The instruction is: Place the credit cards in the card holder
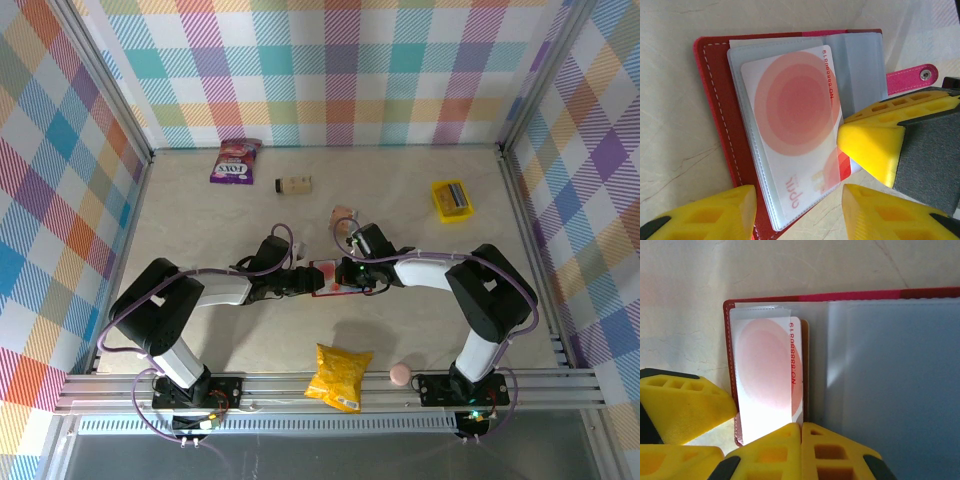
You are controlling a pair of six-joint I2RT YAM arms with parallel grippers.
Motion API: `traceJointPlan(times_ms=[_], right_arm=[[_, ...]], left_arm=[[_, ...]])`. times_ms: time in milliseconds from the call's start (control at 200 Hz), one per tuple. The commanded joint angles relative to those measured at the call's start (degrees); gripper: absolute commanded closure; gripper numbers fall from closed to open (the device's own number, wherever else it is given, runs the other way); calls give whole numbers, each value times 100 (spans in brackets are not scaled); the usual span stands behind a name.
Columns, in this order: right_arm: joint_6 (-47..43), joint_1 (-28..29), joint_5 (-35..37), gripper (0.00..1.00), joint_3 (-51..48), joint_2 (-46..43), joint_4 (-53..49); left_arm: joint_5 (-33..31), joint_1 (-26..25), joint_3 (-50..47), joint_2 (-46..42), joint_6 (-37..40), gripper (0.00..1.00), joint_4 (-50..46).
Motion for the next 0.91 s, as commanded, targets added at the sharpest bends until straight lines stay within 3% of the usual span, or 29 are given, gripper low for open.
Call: traceJointPlan(times_ms=[0,550,900], right_arm=[[32,71,-112,100,92,105,-156],[144,159,-153,100,137,150,-61],[133,67,241,80,-181,-684,-263]], left_arm=[[128,60,-36,77,-13,52,132],[73,60,-53,48,-39,54,118],[15,60,-111,-120,21,54,80]])
